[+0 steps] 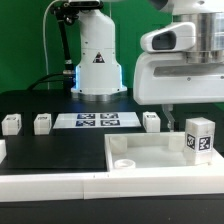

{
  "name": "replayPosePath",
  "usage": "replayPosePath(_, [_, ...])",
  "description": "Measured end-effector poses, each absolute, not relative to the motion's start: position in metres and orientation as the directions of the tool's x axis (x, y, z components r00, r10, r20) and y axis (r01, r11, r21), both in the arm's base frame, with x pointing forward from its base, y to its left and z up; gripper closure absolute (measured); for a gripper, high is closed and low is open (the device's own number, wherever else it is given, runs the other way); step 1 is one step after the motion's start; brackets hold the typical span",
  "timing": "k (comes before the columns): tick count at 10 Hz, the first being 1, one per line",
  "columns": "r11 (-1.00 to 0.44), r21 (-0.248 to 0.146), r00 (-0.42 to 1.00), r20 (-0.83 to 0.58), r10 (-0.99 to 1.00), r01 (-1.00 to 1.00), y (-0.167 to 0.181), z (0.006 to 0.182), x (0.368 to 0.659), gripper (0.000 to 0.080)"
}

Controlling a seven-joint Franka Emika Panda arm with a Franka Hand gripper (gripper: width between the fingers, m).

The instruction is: Assemble square table

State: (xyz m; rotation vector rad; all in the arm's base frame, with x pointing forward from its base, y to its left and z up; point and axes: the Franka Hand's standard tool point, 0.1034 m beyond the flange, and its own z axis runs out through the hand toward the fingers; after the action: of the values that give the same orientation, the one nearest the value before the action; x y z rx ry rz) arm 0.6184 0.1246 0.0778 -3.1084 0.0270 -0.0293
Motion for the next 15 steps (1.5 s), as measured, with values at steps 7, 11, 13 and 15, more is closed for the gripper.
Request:
replayPosePath(7, [-0.99,-0.03,0.991,0.026,0.135,0.135,0.1208,0.0779,0.6195,0.0405])
replayPosePath(11, [-0.999,-0.038,1.0,0.028,-0.007,-0.006,0.1211,0.0776,0.6199,0.0509])
replayPosePath(13, [-0.972,-0.057,0.972,0.043,-0.229,-0.227,0.1211,0.0771,0.6191,0.0509])
replayPosePath(15, [-0.9,-0.069,0.9,0.042,-0.434,-0.43,0.1221,0.0768,0.6189,0.0509])
